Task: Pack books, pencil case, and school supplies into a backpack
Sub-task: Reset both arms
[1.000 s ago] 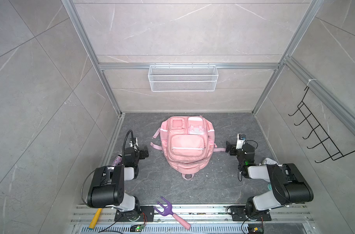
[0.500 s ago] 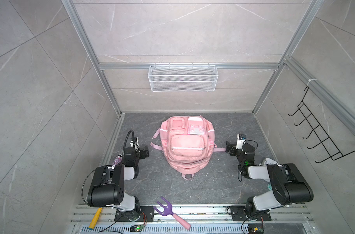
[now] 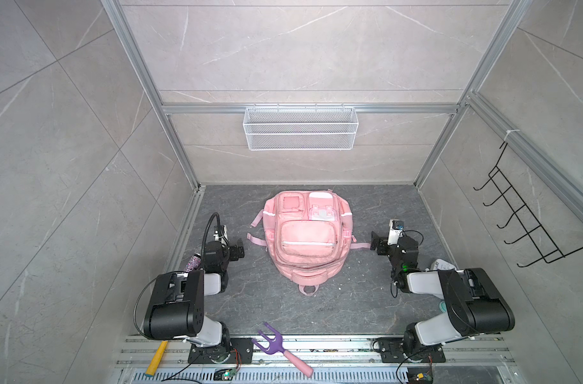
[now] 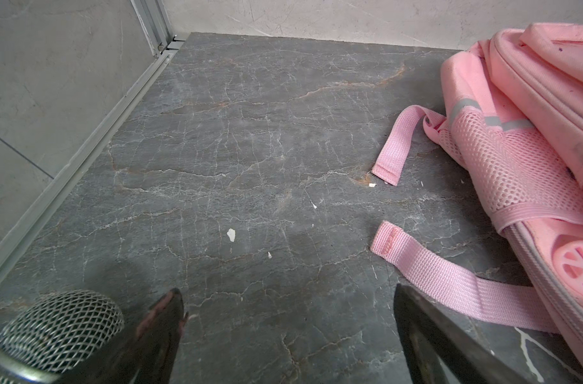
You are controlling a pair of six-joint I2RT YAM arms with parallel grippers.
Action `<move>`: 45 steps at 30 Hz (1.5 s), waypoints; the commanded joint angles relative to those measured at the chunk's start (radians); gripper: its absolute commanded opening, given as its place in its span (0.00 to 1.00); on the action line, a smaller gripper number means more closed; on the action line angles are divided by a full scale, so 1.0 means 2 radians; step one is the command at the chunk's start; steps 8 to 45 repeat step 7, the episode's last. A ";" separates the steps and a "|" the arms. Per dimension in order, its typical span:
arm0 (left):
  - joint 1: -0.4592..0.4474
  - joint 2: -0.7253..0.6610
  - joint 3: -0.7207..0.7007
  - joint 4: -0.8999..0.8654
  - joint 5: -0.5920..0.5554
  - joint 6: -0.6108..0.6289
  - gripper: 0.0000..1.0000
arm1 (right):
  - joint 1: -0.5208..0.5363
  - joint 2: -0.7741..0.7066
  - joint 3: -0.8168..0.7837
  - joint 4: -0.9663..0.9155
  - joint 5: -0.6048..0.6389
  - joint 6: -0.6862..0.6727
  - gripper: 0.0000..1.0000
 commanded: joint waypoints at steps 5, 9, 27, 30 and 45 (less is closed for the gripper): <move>0.002 -0.001 0.011 0.009 -0.002 -0.003 1.00 | -0.001 0.005 -0.005 0.010 -0.009 -0.004 1.00; 0.002 -0.001 0.011 0.009 -0.003 -0.004 1.00 | -0.001 0.004 -0.006 0.012 -0.008 -0.004 1.00; 0.002 -0.001 0.011 0.009 -0.003 -0.004 1.00 | -0.001 0.004 -0.006 0.012 -0.008 -0.004 1.00; 0.002 -0.001 0.011 0.009 -0.003 -0.004 1.00 | -0.001 0.004 -0.006 0.012 -0.008 -0.004 1.00; 0.002 -0.001 0.011 0.009 -0.003 -0.004 1.00 | -0.001 0.004 -0.006 0.012 -0.008 -0.004 1.00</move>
